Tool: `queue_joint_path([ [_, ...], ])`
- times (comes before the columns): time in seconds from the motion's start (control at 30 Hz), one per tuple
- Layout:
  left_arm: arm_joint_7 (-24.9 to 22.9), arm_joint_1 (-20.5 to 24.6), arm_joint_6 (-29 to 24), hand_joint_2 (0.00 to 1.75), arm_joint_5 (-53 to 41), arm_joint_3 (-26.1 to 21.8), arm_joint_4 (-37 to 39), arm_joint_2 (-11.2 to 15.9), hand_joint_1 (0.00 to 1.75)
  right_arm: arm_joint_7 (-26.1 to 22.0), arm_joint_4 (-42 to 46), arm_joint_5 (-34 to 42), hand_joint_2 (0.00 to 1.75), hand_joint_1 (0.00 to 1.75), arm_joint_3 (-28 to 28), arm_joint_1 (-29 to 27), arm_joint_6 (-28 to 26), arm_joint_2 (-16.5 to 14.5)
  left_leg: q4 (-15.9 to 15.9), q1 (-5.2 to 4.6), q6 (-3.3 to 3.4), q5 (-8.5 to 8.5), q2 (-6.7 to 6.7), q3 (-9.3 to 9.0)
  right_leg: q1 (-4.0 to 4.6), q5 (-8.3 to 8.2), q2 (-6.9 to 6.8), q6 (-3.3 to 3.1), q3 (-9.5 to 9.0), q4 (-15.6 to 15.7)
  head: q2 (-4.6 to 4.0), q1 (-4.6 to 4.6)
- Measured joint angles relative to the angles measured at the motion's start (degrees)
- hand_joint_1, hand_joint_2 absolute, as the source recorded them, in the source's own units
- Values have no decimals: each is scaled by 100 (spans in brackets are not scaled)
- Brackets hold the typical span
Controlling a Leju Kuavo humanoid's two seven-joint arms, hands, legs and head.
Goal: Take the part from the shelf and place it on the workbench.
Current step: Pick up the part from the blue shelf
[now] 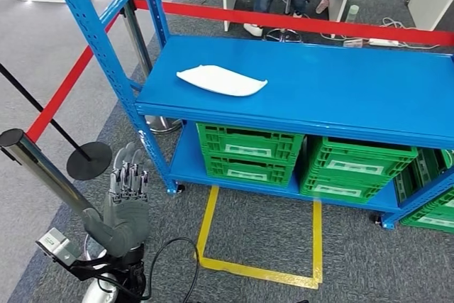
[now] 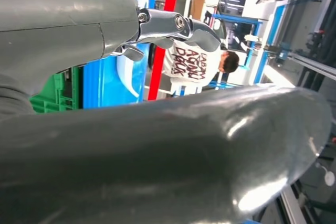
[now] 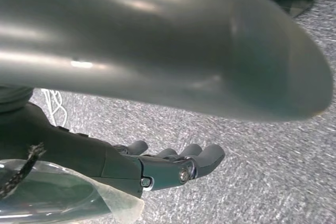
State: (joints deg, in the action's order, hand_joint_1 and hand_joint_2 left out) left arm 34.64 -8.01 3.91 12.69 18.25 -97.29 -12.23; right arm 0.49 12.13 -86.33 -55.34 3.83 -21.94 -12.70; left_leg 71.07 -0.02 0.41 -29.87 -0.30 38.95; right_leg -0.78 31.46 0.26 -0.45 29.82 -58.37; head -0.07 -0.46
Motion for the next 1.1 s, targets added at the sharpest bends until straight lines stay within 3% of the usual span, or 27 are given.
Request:
queue_joint_path([
  [0.07, 2, 1, -5, 0, 11, 0, 2, -1, 0, -5, -2, 3, 0, 0, 1, 3, 4, -1, -635, -41, 118, 325, 3, -291, 11, 39, 0, 30, -60, 3, 0, 13],
  [0.1, -4, 3, -27, 0, 20, -2, 3, -3, 0, -5, -3, 7, 0, 0, 1, 6, 7, -1, -821, -68, 163, 375, 7, -372, 8, 46, -2, 63, -70, 4, 0, 17],
  [0.17, -30, 2, -102, 0, 36, -11, 7, -17, 0, 7, -3, 20, 0, 0, 1, 12, 8, -1, -971, -108, 217, 347, 14, -416, 4, 50, -15, 140, -80, 17, 1, 22],
  [0.23, -51, 3, -156, 0, 43, -20, 6, -36, 0, 26, -2, 25, 0, 0, 0, 10, 2, -1, -1153, -73, 243, 295, 18, -493, 5, 97, -35, 197, -41, 9, 2, 23],
  [0.3, -58, 6, -178, 0, 33, -21, 6, -45, 0, 38, -2, 25, 0, 0, 0, 17, -3, -1, -1318, -25, 257, 269, 19, -593, 12, 282, -38, 244, 153, -325, 2, 48],
  [0.4, -78, 7, -209, 0, 3, -21, 10, -45, 0, 47, -2, 26, 0, 0, 0, 16, -2, 2, -1333, -27, 265, 225, 20, -643, 1, 588, -32, 295, 755, -1323, 2, 66],
  [0.43, -81, 6, -216, 0, -2, -21, 11, -45, 0, 51, -2, 26, 0, 0, -1, 8, -2, 4, -1331, -28, 263, 203, 18, -667, -1, 536, -33, 307, 877, -1449, 2, 69],
  [0.47, -82, 6, -220, 0, -5, -21, 12, -45, 0, 55, -1, 26, 0, 0, -1, 2, -2, 7, -1329, -27, 254, 179, 15, -699, -2, 382, -33, 315, 902, -1378, 2, 71],
  [0.53, -83, 6, -228, 0, -6, -21, 13, -45, 0, 61, 0, 27, 0, 0, -2, 2, -2, 11, -1319, -20, 218, 111, 11, -789, -9, -98, -37, 321, 675, -739, 2, 75],
  [0.6, -83, 9, -253, 0, -20, -21, 13, -44, 0, 59, -1, 25, 0, 0, -2, 11, -1, 12, -1279, -37, 156, 45, 12, -835, -2, -323, -32, 293, 390, -170, 2, 79],
  [0.63, -83, 10, -271, 0, -28, -22, 13, -43, 0, 57, -2, 24, 0, 0, -1, 14, -1, 11, -1264, -47, 128, 29, 14, -837, 7, -313, -27, 264, 324, -65, 2, 73],
  [0.77, -80, 16, -271, 0, -56, -19, 11, -36, 0, 43, -2, 26, 0, 0, -3, 0, -1, 11, -1147, -45, 49, -72, 16, -807, -4, -271, -18, 125, 269, -13, 2, 36],
  [0.83, -63, 21, -168, 0, -78, -5, 10, -22, 0, 28, -1, 14, 0, 0, -2, 9, 14, 11, -637, -25, -19, -332, 17, -578, -18, -238, -23, 49, 235, -2, 2, 9],
  [0.9, -30, 17, -63, 0, -93, 11, 13, -4, 0, 19, 0, 4, 0, 0, -2, 12, 40, 12, 121, -5, -57, -602, 17, -184, -15, -188, -24, 6, 205, -1, 2, -1],
  [0.93, -13, 11, -27, 0, -99, 17, 15, 4, 0, 20, 0, 4, 0, 0, -2, 7, 52, 13, 355, -1, -59, -621, 18, -44, -14, -169, -23, 4, 180, -2, 2, -3],
  [0.97, 1, 6, -2, 0, -104, 22, 17, 9, 0, 20, 0, 3, 0, 0, -2, 4, 61, 14, 372, 1, -48, -522, 17, -1, -11, -141, -19, 8, 146, -1, 2, -2],
  [1.0, 11, 2, 15, 0, -108, 27, 19, 13, 0, 20, 0, 3, 0, 0, -2, 4, 67, 14, 167, -1, -23, -312, 17, -63, -8, -107, -12, 11, 101, 0, 2, -2],
  [1.03, 18, 0, 25, 0, -111, 30, 20, 14, 0, 19, 0, 2, 0, 0, -2, 4, 69, 14, -195, -8, 15, -50, 18, -200, -4, -67, -7, 17, 51, 3, 2, -2],
  [1.1, 26, 2, 29, 0, -114, 35, 21, 15, 0, 18, -2, 2, 0, 0, -1, 4, 70, 11, -824, -41, 105, 255, 29, -477, -1, -16, -4, 50, -15, 13, 2, 5],
])
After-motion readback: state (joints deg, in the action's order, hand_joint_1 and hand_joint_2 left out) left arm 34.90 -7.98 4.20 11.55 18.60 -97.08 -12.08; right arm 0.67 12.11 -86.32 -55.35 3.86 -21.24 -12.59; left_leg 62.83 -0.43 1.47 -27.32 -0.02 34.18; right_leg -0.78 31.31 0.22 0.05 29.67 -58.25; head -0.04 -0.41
